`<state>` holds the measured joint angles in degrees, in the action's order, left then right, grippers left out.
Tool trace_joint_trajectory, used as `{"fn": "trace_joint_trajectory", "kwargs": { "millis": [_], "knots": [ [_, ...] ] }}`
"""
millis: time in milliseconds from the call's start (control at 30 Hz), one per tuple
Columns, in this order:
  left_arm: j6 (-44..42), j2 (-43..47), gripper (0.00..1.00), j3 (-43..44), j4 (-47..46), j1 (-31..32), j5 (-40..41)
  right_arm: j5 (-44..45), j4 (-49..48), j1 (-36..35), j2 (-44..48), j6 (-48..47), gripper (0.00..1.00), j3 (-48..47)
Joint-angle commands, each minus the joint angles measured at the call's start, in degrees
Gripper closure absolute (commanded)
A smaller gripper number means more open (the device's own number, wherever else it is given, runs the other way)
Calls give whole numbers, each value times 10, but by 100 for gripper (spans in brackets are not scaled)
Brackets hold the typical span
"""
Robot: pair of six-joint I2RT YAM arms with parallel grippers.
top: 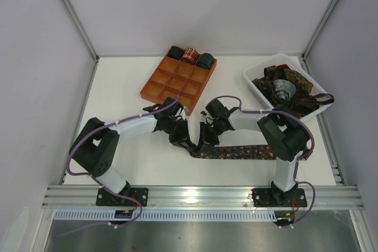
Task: Roll the ties
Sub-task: Roll the tie
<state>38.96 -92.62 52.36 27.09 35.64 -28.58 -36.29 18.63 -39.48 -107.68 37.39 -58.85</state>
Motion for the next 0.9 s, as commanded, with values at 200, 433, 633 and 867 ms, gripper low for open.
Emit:
{"fn": "trace_joint_trajectory", "kwargs": {
  "millis": [200,433,633,867],
  "knots": [
    [7,-20,95,51,-4,43,-11,15,4,-8,18,15,100,11],
    [16,-50,94,61,-10,58,-12,6,-4,-9,12,22,100,0],
    [26,-91,95,78,-5,74,-8,19,16,-6,19,16,100,-4],
    [33,-112,100,81,-2,80,2,57,75,3,43,-3,100,-25]
  ]
}}
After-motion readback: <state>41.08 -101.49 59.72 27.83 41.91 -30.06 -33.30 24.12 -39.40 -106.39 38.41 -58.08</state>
